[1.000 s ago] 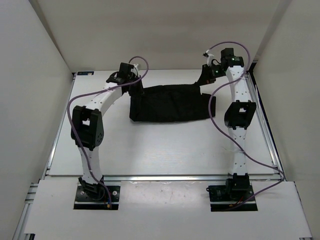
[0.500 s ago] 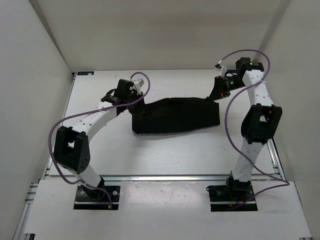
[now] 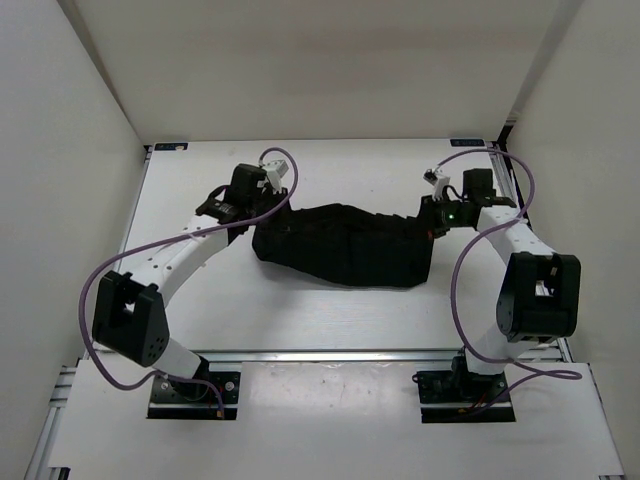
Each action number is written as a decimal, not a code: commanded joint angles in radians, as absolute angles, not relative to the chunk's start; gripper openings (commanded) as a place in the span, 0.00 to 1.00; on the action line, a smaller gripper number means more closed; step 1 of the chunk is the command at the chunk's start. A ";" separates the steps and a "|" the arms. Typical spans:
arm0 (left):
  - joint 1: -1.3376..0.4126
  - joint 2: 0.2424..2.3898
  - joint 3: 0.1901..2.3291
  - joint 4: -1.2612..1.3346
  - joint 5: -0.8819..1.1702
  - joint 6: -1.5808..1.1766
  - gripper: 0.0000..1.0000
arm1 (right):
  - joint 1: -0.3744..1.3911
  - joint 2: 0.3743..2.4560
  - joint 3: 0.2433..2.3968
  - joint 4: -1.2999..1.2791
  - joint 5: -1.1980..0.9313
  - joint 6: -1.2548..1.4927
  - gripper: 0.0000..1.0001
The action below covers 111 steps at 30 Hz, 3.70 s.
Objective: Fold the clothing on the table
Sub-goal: Fold the skirt
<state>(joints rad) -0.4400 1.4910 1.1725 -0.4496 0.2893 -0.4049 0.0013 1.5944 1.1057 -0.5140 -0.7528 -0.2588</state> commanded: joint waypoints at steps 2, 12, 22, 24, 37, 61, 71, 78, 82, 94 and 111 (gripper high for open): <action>-0.405 1.552 1.264 -0.465 0.293 -0.423 0.21 | 0.020 1.585 1.112 -0.189 -0.736 -0.120 0.00; -0.344 1.735 1.380 -0.471 0.321 -0.457 0.37 | 0.009 1.644 1.071 -0.091 -0.635 -0.072 0.00; -0.266 1.850 1.391 -0.451 0.308 -0.492 0.40 | -0.089 1.900 1.273 -0.143 -0.704 0.044 0.00; -0.258 1.868 1.401 -0.454 0.313 -0.486 0.41 | -0.080 1.910 1.301 -0.133 -0.695 0.011 0.01; -0.411 2.028 1.713 -0.598 0.146 -0.330 0.83 | -0.032 1.979 1.408 -0.189 -0.706 -0.020 0.00; -0.430 2.094 1.735 -0.655 0.083 -0.233 0.66 | -0.048 1.980 1.394 -0.170 -0.693 -0.023 0.00; -0.437 2.109 1.695 -0.571 0.104 -0.274 0.52 | -0.046 1.982 1.396 -0.175 -0.692 -0.035 0.00; -0.426 2.117 1.663 -0.545 0.149 -0.291 0.18 | -0.049 1.986 1.393 -0.172 -0.687 -0.032 0.00; -0.411 2.083 1.593 -0.496 0.138 -0.319 0.00 | -0.054 1.985 1.387 -0.170 -0.680 -0.032 0.00; -0.288 1.820 1.289 -0.370 0.146 -0.431 0.00 | -0.094 1.930 1.358 -0.195 -0.664 -0.012 0.00; -0.247 1.617 1.031 -0.271 0.198 -0.540 0.00 | -0.117 1.855 1.270 -0.207 -0.663 -0.029 0.01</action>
<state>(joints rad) -0.3012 1.6760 1.0550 -0.2516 0.2615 -0.5484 -0.0704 1.8950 1.2640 -0.2447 -0.7364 0.0044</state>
